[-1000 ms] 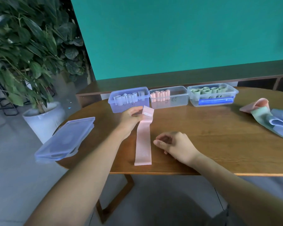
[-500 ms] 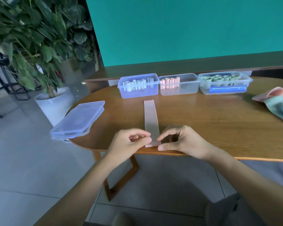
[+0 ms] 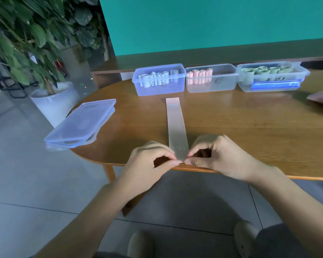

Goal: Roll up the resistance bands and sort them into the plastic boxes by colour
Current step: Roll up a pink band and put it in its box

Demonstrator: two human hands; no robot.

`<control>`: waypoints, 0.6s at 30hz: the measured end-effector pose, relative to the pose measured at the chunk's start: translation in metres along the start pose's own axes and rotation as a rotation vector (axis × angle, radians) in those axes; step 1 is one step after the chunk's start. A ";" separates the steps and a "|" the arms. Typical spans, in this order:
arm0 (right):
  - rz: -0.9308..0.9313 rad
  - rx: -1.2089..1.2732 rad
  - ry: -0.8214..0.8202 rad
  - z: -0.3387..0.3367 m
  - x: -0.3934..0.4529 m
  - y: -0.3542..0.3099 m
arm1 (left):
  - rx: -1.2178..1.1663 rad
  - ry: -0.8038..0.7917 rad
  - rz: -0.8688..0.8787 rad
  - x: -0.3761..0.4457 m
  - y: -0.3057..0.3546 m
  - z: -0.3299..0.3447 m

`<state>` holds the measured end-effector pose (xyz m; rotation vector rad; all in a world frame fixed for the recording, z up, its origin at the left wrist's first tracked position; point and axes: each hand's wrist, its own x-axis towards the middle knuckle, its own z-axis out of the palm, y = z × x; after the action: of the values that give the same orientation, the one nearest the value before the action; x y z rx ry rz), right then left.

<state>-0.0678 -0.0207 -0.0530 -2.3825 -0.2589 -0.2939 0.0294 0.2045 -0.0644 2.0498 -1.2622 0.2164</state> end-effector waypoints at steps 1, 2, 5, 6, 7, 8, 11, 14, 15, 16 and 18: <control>0.004 -0.021 -0.013 0.000 0.001 -0.001 | 0.028 -0.020 0.001 0.002 -0.001 -0.001; 0.009 -0.042 -0.029 -0.001 0.002 -0.002 | 0.052 -0.035 -0.007 0.003 -0.002 -0.001; 0.052 -0.096 -0.067 -0.004 0.008 -0.005 | 0.063 -0.033 -0.044 0.007 -0.005 -0.001; 0.076 -0.097 -0.076 -0.005 0.010 -0.005 | 0.067 -0.037 -0.054 0.009 -0.004 -0.001; 0.105 -0.088 -0.092 -0.007 0.011 -0.005 | 0.078 -0.044 -0.065 0.010 -0.003 -0.001; 0.137 -0.071 -0.113 -0.008 0.013 -0.006 | 0.090 -0.050 -0.079 0.012 -0.002 -0.002; 0.242 -0.003 -0.155 -0.013 0.021 -0.007 | 0.125 -0.055 -0.149 0.015 0.001 -0.003; 0.311 0.051 -0.175 -0.017 0.029 -0.008 | 0.097 -0.060 -0.201 0.019 0.000 -0.006; 0.320 0.058 -0.182 -0.018 0.030 -0.008 | 0.082 -0.067 -0.211 0.020 0.000 -0.007; 0.325 0.060 -0.188 -0.018 0.031 -0.008 | 0.070 -0.076 -0.219 0.022 0.000 -0.007; 0.320 0.055 -0.184 -0.016 0.031 -0.007 | 0.033 -0.094 -0.219 0.023 0.000 -0.008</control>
<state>-0.0425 -0.0234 -0.0280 -2.3528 0.0320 0.0810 0.0429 0.1933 -0.0470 2.2297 -1.0835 0.0403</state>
